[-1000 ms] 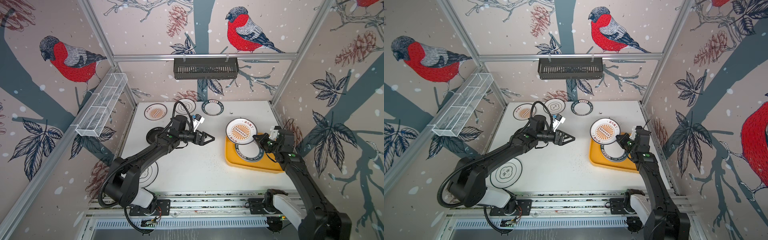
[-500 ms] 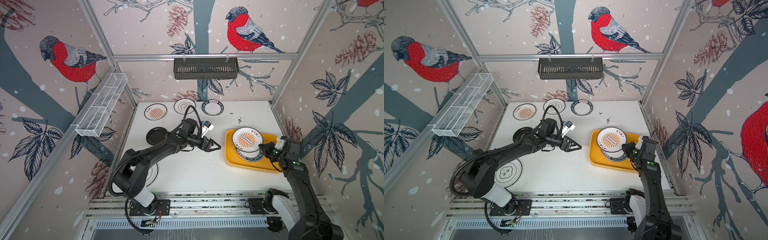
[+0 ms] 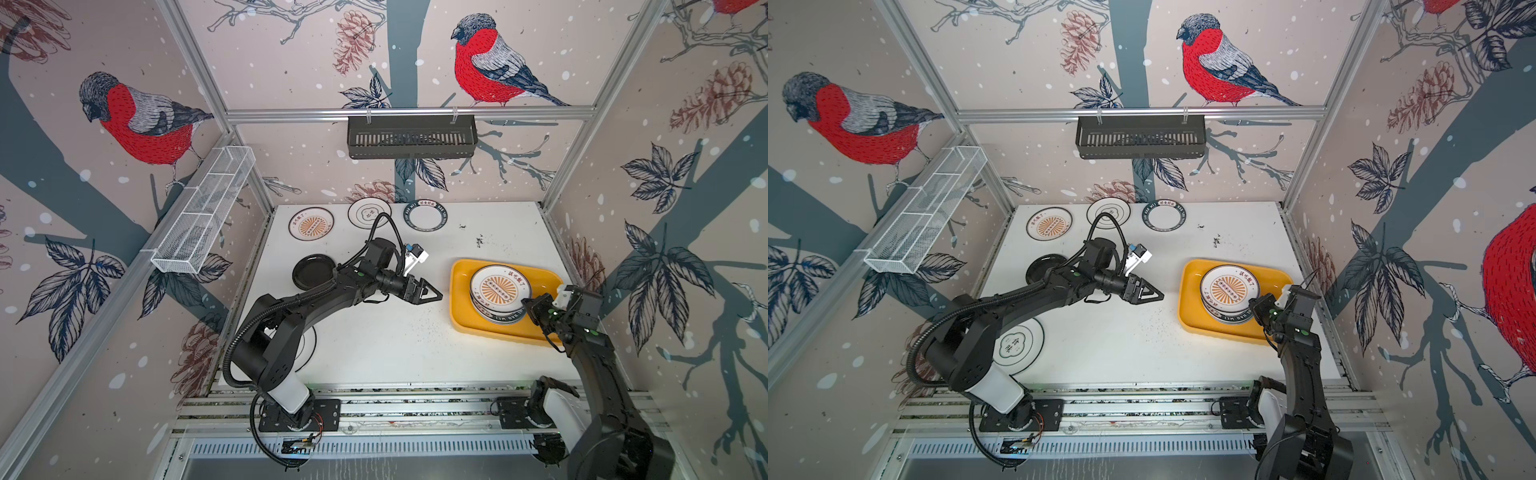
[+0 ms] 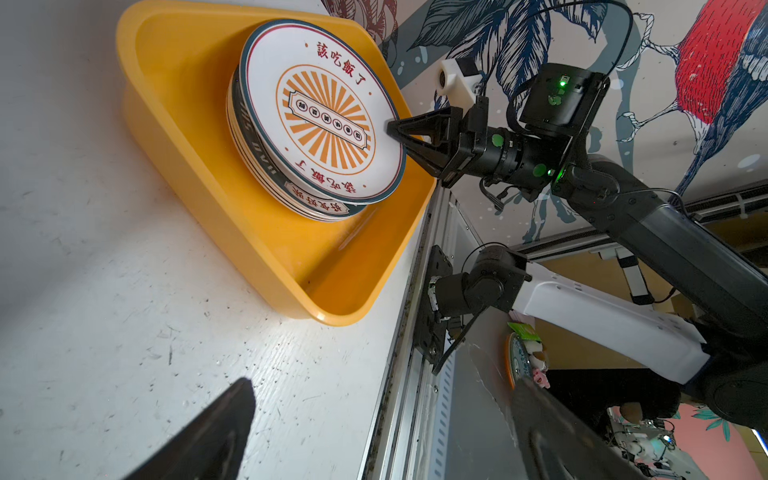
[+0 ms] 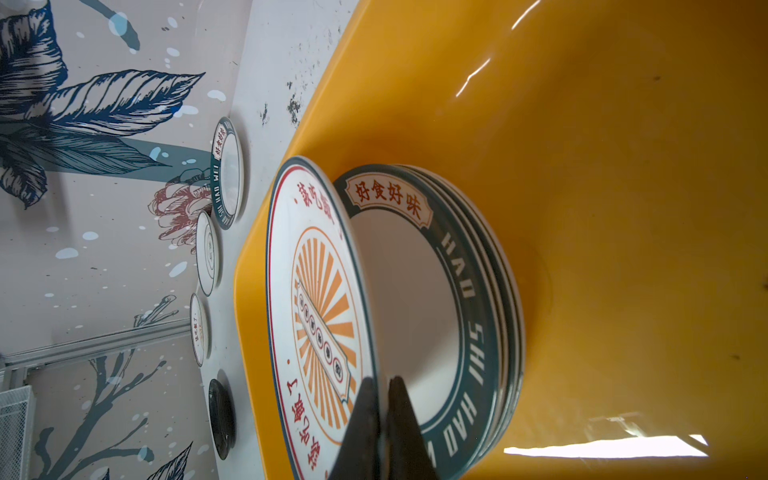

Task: Place the plates into the plastic bin on the countertop
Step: 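Lower the orange-sunburst plate onto the stack in the bin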

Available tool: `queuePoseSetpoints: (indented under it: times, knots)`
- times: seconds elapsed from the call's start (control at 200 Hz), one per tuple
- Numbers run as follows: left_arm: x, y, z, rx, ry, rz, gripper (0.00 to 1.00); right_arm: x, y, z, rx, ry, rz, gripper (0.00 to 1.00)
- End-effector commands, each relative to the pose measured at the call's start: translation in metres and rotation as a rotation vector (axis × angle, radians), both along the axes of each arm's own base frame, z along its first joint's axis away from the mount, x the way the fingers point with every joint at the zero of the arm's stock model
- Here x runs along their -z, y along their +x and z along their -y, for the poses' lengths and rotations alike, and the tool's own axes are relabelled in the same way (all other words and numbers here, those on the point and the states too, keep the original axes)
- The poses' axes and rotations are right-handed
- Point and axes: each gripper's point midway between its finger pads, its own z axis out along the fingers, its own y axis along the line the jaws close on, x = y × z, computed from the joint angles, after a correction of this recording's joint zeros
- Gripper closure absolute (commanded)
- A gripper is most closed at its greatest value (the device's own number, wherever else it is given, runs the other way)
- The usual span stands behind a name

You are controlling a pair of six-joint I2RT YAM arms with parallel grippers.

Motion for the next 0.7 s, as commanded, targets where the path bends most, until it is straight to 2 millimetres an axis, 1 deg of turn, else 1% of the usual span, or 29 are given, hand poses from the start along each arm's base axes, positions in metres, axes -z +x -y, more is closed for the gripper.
queuePoseSetpoints:
  times: [0.0, 0.105, 0.24, 0.29, 0.33, 0.375, 0.575, 0.695]
  knots:
    - [-0.007, 0.000, 0.002, 0.019, -0.019, 0.034, 0.04, -0.004, 0.007, 0.004, -0.010, -0.024, 0.035, 0.98]
    - [-0.009, 0.001, 0.001, 0.013, -0.013, 0.047, 0.04, 0.002, 0.006, 0.005, -0.023, -0.030, 0.001, 0.98]
    - [0.000, 0.004, 0.001, 0.006, 0.018, 0.041, 0.04, 0.008, 0.004, 0.005, -0.034, -0.030, -0.029, 0.98]
    - [0.003, 0.006, 0.000, 0.005, 0.027, 0.035, 0.04, 0.010, 0.004, 0.005, -0.035, -0.028, -0.034, 0.95]
    - [0.004, 0.005, 0.001, 0.010, 0.029, 0.031, 0.04, 0.011, 0.003, 0.005, -0.033, -0.030, -0.041, 0.89]
    - [0.005, 0.006, 0.001, 0.002, 0.034, 0.030, 0.04, 0.011, 0.003, 0.006, -0.029, -0.031, -0.042, 0.86]
    - [0.006, 0.012, -0.003, -0.027, 0.046, 0.043, 0.04, 0.012, 0.005, 0.008, -0.025, -0.034, -0.049, 0.80]
    - [0.007, 0.014, -0.004, -0.041, 0.054, 0.049, 0.04, 0.017, 0.005, 0.009, -0.019, -0.035, -0.066, 0.79]
